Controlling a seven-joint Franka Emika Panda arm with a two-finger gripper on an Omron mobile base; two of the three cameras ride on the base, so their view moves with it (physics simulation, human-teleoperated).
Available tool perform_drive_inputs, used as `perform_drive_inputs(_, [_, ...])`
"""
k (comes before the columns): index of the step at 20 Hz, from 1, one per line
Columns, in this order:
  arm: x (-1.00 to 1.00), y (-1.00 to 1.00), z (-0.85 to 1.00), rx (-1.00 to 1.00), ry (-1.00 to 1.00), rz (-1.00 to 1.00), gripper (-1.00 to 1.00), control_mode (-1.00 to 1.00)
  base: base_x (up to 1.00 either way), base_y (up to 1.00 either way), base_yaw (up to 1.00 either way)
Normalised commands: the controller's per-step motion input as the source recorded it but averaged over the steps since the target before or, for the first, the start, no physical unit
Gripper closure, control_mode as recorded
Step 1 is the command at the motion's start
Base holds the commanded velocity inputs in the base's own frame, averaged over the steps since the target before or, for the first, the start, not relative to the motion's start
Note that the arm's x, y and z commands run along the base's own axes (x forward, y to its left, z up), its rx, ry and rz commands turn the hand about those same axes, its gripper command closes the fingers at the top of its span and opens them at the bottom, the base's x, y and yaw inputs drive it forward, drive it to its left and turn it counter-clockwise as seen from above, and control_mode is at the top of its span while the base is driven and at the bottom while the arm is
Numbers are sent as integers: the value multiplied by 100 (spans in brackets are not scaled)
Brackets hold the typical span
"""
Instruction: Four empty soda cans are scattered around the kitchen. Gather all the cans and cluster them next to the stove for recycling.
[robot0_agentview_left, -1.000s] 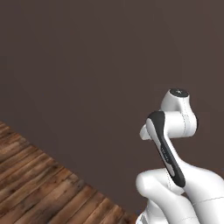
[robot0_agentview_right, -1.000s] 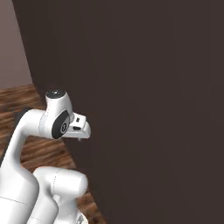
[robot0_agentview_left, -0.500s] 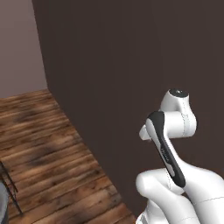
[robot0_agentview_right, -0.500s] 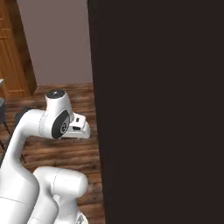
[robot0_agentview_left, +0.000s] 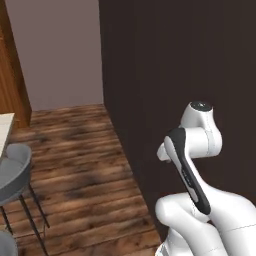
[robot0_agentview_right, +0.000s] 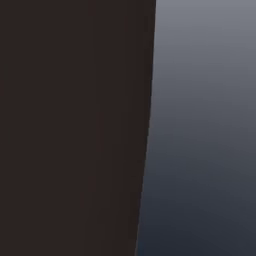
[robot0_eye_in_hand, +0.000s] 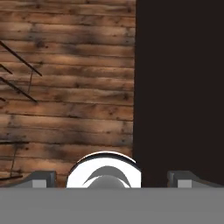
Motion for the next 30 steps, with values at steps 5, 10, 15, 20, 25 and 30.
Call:
perform_drive_inputs(5, [0, 0, 0, 0, 0, 0, -100, 100, 100, -54, 34])
perform_drive_inputs(10, [0, 0, 0, 0, 0, 0, -100, 100, 100, -50, 29])
perform_drive_inputs(15, [0, 0, 0, 0, 0, 0, -100, 100, 100, -30, 28])
perform_drive_inputs(20, [0, 0, 0, 0, 0, 0, -100, 100, 100, -14, 39])
perform_drive_inputs(25, [0, 0, 0, 0, 0, 0, -100, 100, 96, -10, 57])
perform_drive_inputs(30, [0, 0, 0, 0, 0, 0, -100, 100, 69, -6, 66])
